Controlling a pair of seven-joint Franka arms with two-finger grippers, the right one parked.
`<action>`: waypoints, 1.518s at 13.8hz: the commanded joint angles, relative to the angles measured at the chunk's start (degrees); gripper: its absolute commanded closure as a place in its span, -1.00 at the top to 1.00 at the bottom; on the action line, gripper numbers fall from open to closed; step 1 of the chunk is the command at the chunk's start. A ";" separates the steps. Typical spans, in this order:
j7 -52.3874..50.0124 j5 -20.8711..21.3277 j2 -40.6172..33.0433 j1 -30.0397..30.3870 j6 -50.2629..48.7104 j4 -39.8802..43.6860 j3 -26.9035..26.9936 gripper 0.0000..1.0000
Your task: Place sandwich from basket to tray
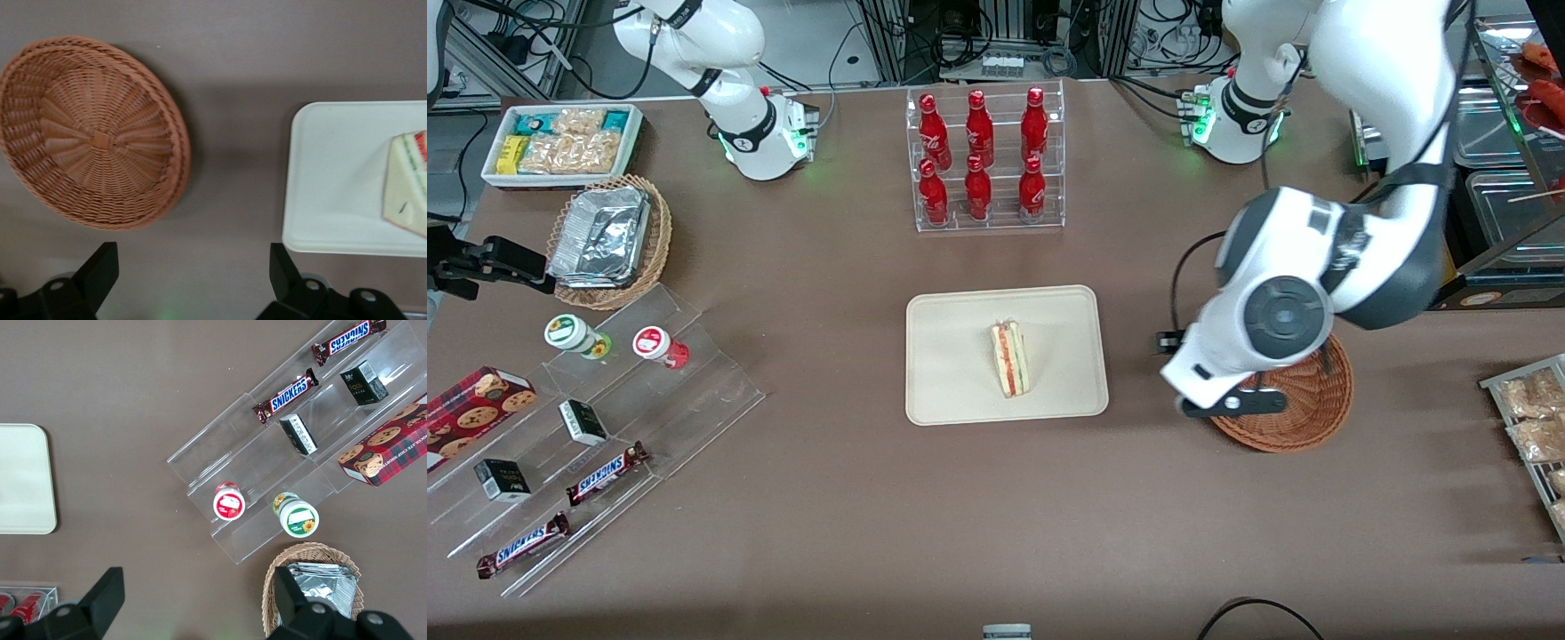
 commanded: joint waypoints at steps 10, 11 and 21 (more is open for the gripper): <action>13.74 -3.24 -18.30 11.09 -0.49 -17.16 -1.02 1.00; 14.69 -3.24 -20.32 11.09 -0.66 -18.91 -0.84 1.00; 19.54 -3.33 -31.76 10.75 -10.68 -20.86 5.83 1.00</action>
